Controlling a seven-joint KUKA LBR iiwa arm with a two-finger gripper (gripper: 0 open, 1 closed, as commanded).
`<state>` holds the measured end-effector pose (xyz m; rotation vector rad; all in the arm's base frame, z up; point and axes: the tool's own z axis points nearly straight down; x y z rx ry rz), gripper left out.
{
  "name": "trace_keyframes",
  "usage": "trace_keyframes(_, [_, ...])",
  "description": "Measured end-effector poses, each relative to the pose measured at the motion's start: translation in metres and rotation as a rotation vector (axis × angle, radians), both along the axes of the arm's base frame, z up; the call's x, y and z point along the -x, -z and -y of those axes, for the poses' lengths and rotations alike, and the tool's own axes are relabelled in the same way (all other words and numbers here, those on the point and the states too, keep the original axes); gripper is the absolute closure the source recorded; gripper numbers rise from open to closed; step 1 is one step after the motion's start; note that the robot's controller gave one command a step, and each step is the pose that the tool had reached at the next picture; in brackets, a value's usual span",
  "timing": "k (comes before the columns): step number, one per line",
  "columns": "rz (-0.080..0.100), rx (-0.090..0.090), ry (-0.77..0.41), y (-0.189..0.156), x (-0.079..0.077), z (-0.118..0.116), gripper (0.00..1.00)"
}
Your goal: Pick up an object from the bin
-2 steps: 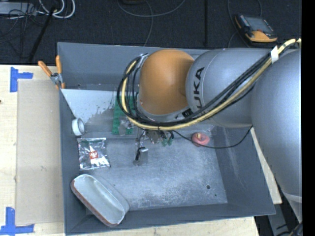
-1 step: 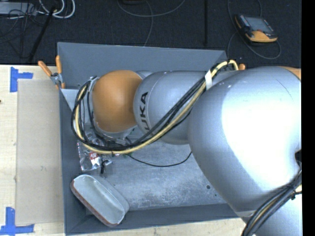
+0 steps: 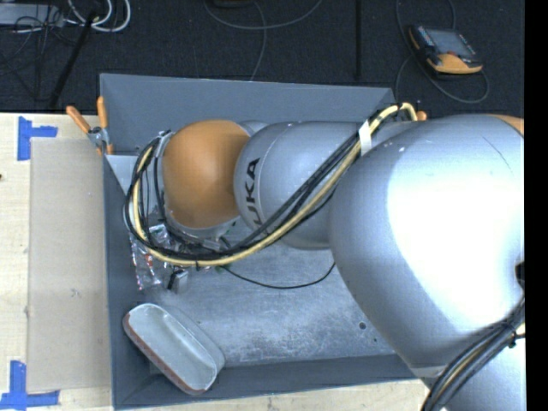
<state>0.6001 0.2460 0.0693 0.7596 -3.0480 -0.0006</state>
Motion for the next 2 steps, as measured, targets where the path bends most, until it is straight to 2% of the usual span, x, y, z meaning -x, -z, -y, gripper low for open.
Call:
trace_keyframes(1, [0.01, -0.004, 0.019, -0.111, -0.003, -0.003, 1.0])
trace_keyframes(2, [0.006, -0.002, 0.025, -0.142, -0.003, -0.001, 1.0])
